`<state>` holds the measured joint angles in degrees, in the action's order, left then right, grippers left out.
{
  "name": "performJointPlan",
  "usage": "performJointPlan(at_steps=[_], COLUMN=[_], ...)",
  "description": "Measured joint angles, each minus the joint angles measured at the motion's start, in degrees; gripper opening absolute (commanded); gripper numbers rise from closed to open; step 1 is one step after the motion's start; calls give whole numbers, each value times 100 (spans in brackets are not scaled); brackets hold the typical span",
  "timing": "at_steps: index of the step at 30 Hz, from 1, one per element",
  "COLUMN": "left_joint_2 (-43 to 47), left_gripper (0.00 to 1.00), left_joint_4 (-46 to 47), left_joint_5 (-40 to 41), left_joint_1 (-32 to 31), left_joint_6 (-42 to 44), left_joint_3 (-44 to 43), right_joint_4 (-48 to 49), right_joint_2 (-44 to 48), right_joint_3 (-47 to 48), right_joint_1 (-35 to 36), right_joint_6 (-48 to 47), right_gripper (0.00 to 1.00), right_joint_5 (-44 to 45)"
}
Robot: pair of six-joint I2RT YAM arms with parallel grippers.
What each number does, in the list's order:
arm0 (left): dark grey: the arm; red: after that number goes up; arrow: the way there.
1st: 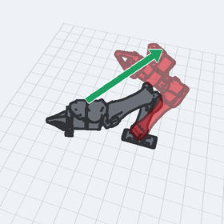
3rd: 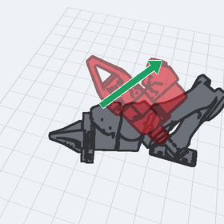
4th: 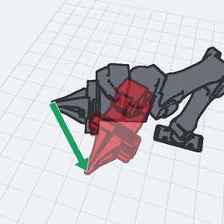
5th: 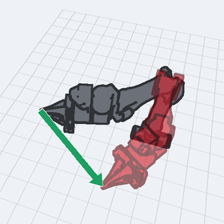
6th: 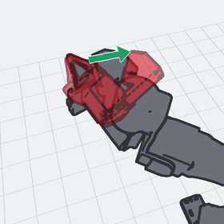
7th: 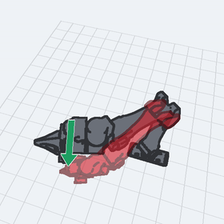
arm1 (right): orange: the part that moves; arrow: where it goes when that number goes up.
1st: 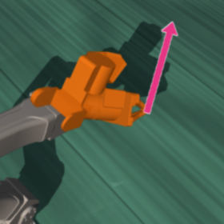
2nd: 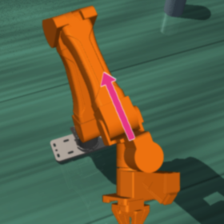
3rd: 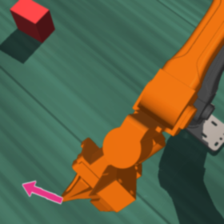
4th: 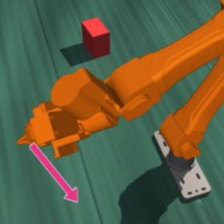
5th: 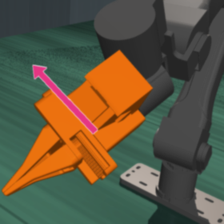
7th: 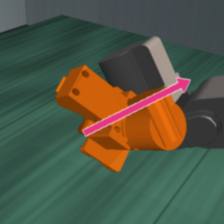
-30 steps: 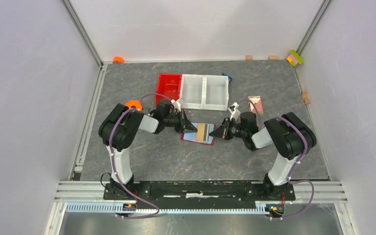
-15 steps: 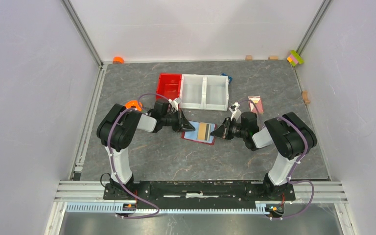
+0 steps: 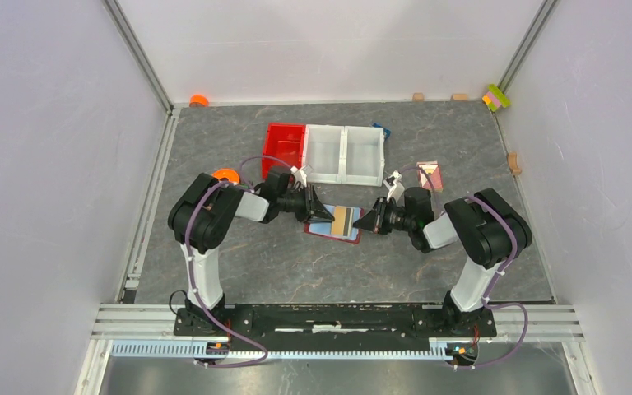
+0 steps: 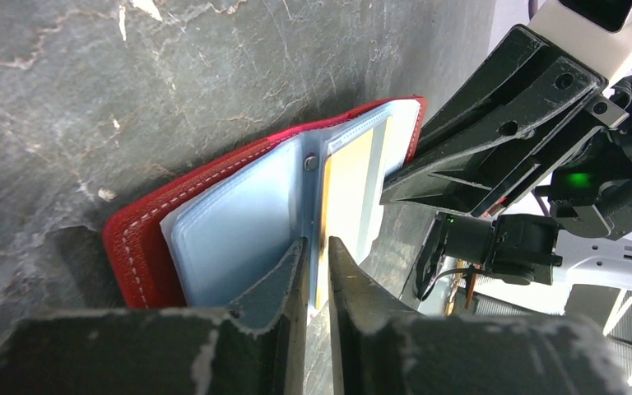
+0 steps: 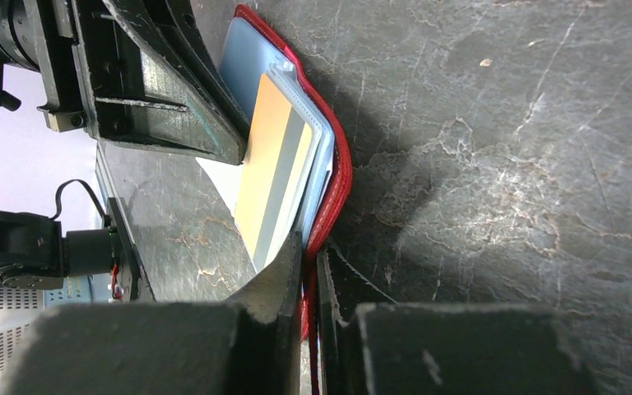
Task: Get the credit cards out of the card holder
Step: Remove the credit card from the card holder.
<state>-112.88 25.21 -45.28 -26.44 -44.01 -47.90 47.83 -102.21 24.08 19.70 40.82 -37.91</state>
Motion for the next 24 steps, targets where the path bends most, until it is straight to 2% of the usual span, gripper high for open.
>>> performJointPlan(at_steps=[3, 9, 17, 24], left_joint_2=[0, -22, -116, -109], left_gripper=[11, 3, 2, 2], left_joint_4=[20, 245, 898, 704], left_joint_5=[-37, -129, -264, -175], left_joint_1=[-7, -9, 28, 201], left_joint_6=[-2, -74, -461, -422], left_joint_3=[-4, 2, 149, 188], right_joint_4=[-15, -33, -39, -79], right_joint_2=[0, 0, 0, 0], right_joint_3=[22, 33, 33, 57], right_joint_1=[17, 15, 4, 4], right_joint_6=[-20, -48, -61, -87], right_gripper=[10, 8, 5, 4], right_joint_5=[-2, 22, 44, 68])
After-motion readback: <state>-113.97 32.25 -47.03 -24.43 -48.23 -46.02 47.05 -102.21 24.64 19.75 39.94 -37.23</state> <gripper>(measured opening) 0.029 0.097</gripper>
